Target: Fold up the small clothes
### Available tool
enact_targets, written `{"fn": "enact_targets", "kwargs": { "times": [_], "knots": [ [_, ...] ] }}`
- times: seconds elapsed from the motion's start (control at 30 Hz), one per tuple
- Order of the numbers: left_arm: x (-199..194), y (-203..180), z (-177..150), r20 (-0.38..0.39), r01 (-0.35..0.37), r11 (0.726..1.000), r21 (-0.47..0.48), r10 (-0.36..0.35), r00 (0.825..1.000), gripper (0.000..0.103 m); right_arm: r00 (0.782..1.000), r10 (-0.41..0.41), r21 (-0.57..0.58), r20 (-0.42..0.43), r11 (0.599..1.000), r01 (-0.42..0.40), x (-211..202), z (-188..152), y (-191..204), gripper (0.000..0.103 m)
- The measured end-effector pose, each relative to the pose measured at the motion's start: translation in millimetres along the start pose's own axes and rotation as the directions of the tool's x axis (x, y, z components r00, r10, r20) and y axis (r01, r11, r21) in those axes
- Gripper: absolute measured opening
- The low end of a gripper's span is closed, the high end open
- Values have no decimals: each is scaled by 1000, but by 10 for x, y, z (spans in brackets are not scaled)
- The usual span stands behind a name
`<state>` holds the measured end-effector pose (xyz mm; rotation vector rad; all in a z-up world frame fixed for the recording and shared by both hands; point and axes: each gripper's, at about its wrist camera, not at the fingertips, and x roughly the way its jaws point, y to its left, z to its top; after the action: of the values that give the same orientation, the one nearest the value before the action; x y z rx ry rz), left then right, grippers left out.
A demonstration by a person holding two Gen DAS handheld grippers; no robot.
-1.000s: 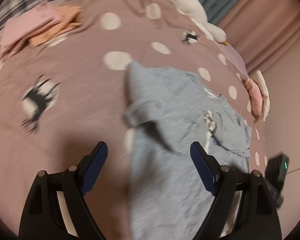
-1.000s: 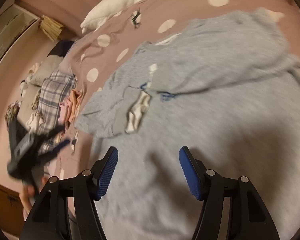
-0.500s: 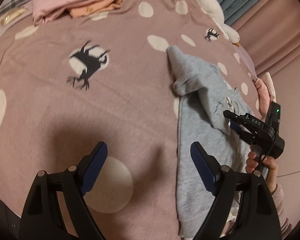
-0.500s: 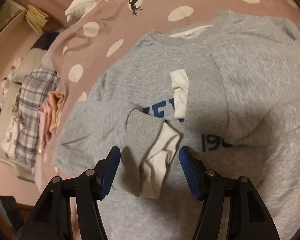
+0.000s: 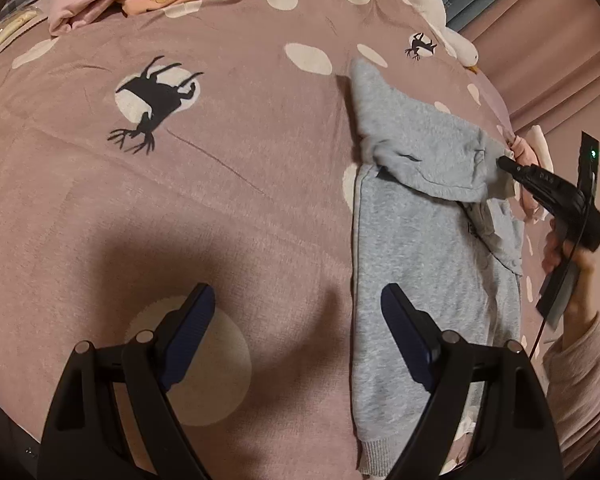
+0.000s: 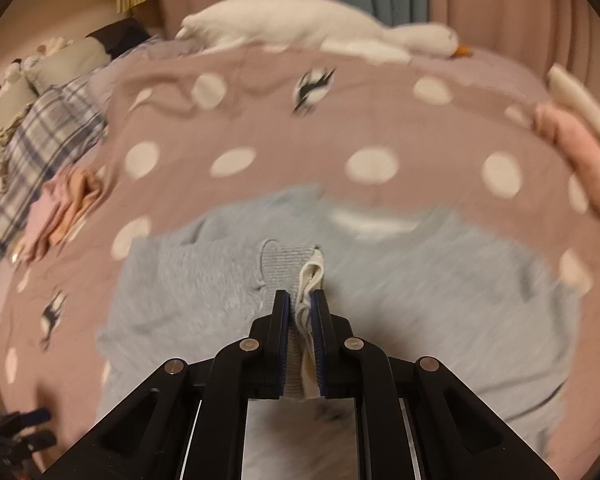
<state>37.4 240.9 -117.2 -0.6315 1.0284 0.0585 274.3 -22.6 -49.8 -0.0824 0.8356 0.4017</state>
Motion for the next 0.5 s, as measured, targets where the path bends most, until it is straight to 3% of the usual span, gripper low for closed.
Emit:
{"fn": "enact_targets", "kwargs": {
  "times": [0.27,0.37,0.5],
  "knots": [
    [23,-27,-3,-18,-7,1000,11,7,1000,85,990,-78,58,-116,995,85,532,15,-234,14],
    [34,-7,-19,-26,-15,1000,9,15,1000,85,994,-113,63,-6,992,113,355,-37,-198,16],
    [54,-44,-30,-30,-14,1000,8,14,999,85,996,-70,-103,55,992,76,219,-184,122,17]
  ]
}}
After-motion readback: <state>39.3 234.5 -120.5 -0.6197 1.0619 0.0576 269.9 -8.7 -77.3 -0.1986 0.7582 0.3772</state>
